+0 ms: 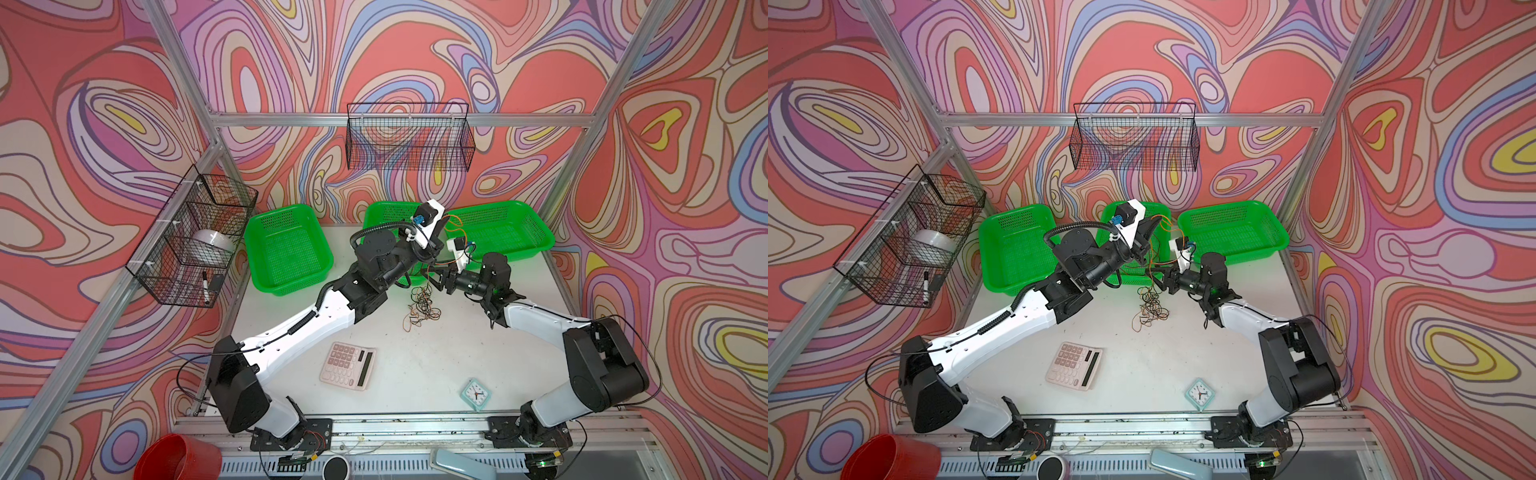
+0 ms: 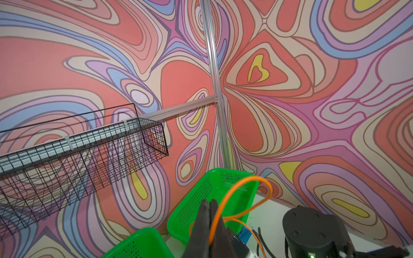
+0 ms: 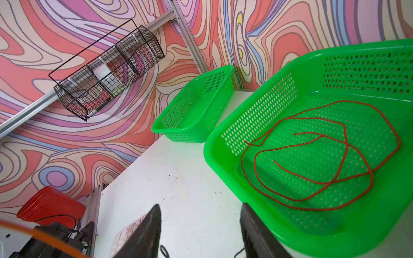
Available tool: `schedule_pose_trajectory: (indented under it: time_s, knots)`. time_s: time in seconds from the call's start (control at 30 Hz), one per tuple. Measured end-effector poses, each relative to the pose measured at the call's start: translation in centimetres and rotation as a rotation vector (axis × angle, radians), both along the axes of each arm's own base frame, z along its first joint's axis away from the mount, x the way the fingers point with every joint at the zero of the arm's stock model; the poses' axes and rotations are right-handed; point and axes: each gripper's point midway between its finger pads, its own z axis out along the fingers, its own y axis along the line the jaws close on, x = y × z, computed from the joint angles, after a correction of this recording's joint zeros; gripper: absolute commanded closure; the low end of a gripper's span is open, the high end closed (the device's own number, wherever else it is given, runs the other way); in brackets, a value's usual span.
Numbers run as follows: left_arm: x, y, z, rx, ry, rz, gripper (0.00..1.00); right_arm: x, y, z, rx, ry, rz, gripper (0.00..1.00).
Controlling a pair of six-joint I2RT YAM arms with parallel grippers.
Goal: Untangle and sort cables by color
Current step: Untie the cable.
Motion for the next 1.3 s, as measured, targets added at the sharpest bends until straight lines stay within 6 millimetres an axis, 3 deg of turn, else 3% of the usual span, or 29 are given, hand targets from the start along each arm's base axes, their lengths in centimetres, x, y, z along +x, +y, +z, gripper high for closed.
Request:
schedule_pose_trajectory:
  time_s: [0.17, 0.43, 0.57, 0.7, 0.93, 1.1, 1.17, 1.3]
  knots:
    - [-0.3, -0.2, 0.5, 0.020, -0.014, -0.017, 1.00, -0.6, -1.3, -1.5, -0.042, 0.047, -0.077, 0.31]
    - [-1.0, -0.9, -0.1, 0.045, -0.007, -0.059, 1.00, -2.4, -3.7, 0.2, -0.130, -0.068, -0.174, 0.29]
    - [-1.1, -1.0, -0.1, 0.049, -0.007, -0.070, 1.00, -3.2, -4.1, -0.7, -0.163, -0.085, -0.173, 0.29]
    - [-1.3, -1.1, -0.1, 0.050, -0.008, -0.082, 1.00, -3.9, -3.6, -1.4, -0.164, -0.079, -0.132, 0.34]
    - [-1.6, -1.4, -0.1, 0.048, -0.007, -0.101, 1.00, -5.2, -1.0, -1.2, -0.145, -0.110, -0.022, 0.33]
    - [-2.2, -1.7, 0.4, 0.043, -0.016, -0.121, 1.00, -4.5, 0.9, 0.0, -0.144, -0.145, 0.001, 0.47]
    - [-2.3, -1.8, 0.8, 0.038, -0.023, -0.128, 1.00, -3.8, 1.1, 0.2, -0.135, -0.141, -0.010, 0.58]
    - [-2.8, -1.6, 2.5, 0.018, -0.044, -0.143, 1.00, -2.5, 1.4, -0.8, -0.114, -0.090, -0.031, 0.70]
